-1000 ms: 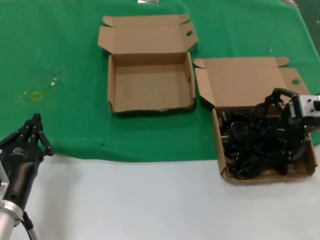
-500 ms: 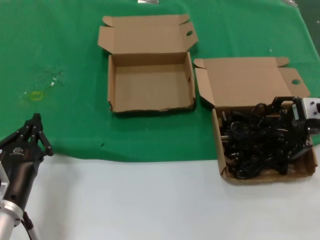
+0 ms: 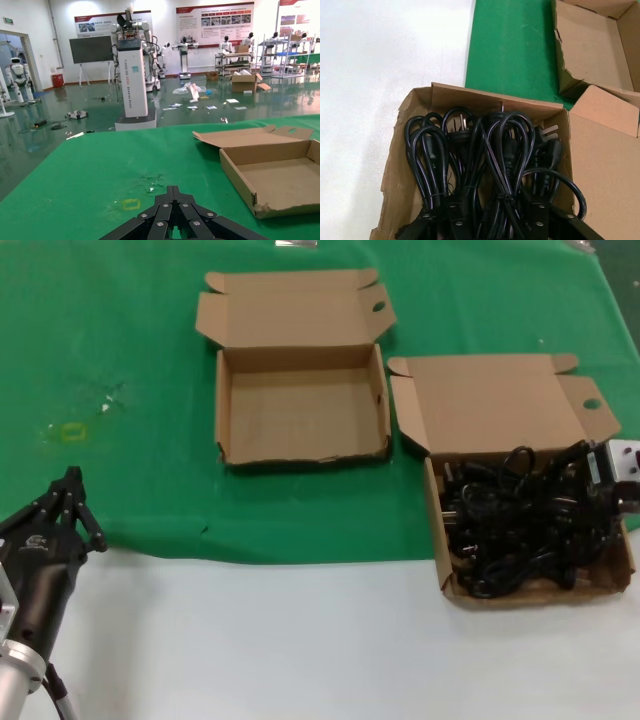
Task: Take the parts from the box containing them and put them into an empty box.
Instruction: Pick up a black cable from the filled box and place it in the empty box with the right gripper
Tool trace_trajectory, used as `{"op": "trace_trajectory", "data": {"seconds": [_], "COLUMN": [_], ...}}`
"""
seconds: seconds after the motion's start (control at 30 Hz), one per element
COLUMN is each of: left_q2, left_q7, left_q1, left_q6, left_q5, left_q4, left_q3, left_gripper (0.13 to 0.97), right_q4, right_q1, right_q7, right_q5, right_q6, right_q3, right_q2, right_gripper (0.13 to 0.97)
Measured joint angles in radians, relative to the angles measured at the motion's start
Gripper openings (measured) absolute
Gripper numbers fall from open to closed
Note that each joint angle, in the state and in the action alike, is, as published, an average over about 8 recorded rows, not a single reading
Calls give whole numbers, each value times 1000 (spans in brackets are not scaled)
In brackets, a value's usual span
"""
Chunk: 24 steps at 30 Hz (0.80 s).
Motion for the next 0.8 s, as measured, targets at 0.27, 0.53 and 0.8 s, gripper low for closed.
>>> {"op": "trace_trajectory", "data": {"seconds": [0.27,0.53,0.8], "left_q2": [0,0,0], "left_q7": [-1,0,0], "left_q1": [0,0,0], "left_q6": [0,0,0], "left_q5": [0,0,0], "left_q4": [0,0,0], "left_q3": [0,0,0], "left_gripper": [144,144,144], "right_q4": [7,35,101], "right_q1": [-12,-18,-17], "right_q7": [1,16,66], "right_q5": [-4,-6,-3], "right_q6": [0,-3,-21], "right_q3": [13,26,46], "right_q2": [2,12,38], "right_gripper": [379,265,216]}}
